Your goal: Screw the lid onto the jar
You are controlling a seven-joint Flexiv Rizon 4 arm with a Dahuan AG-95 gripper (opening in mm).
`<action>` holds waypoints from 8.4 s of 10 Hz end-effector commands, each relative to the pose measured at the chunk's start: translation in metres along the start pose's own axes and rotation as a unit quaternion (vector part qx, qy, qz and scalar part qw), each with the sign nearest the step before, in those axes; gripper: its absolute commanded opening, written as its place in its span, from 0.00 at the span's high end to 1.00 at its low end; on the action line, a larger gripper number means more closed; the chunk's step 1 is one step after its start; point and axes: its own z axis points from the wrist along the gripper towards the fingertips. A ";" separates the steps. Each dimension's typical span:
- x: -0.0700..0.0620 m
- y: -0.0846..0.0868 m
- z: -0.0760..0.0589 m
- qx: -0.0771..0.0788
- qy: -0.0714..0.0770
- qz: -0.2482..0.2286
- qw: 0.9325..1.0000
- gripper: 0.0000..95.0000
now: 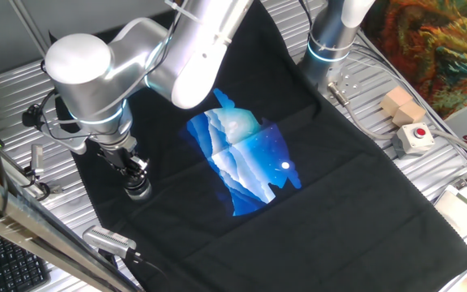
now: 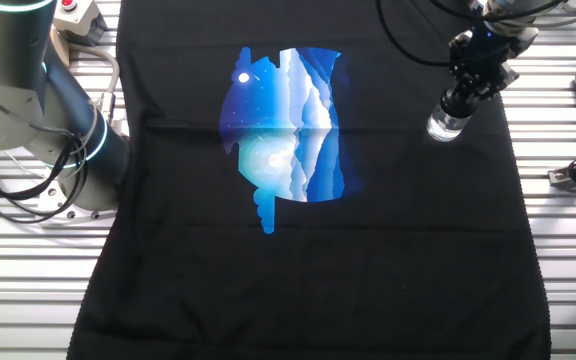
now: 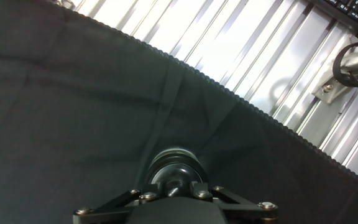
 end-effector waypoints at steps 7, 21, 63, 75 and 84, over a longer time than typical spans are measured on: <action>0.000 0.000 0.000 -0.004 -0.005 0.005 1.000 1.00; 0.000 0.000 0.000 -0.003 -0.006 0.027 1.000 1.00; 0.002 -0.003 0.000 0.001 -0.019 0.320 0.947 1.00; 0.003 -0.005 0.000 0.008 -0.022 0.381 0.924 1.00; 0.003 -0.005 0.000 0.007 -0.025 0.390 0.920 1.00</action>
